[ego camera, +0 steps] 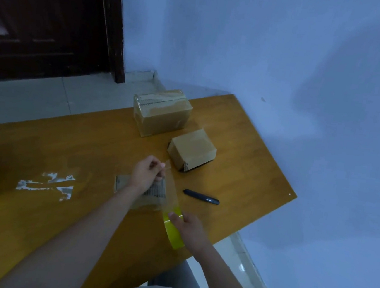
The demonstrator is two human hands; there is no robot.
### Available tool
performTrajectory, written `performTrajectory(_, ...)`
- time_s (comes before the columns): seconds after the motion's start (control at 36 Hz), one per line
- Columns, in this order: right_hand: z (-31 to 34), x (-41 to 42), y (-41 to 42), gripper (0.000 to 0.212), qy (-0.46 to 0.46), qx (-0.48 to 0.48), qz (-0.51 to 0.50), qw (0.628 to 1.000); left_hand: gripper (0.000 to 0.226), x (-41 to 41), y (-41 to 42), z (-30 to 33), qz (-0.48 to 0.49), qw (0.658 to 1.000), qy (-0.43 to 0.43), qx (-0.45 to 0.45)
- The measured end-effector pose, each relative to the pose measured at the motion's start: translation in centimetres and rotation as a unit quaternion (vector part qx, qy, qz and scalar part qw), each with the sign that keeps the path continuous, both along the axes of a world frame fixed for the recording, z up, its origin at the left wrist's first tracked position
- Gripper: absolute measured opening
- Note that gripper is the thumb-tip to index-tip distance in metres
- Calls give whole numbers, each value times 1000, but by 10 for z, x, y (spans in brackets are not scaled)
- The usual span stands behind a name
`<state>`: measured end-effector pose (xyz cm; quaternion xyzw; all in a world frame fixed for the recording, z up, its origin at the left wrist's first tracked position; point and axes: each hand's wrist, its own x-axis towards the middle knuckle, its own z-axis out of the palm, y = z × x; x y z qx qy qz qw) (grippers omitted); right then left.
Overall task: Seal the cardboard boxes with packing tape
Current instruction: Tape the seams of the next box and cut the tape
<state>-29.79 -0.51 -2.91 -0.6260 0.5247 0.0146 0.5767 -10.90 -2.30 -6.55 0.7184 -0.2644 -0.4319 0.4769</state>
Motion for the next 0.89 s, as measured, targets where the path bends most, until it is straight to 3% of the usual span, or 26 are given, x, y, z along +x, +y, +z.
performTrajectory(0.36, -11, -3, 5, 43, -6, 17, -38, 999, 20, -3, -12, 2, -72, 981, -178, 4)
performTrajectory(0.67, -19, 4, 2, 51, 2, 28, -49, 998, 19, 7, -18, -7, -74, 982, -170, 42)
performTrajectory(0.89, -26, 7, 0, 33, -4, 47, -39, 998, 21, 8, -20, -10, -66, 980, -177, 59)
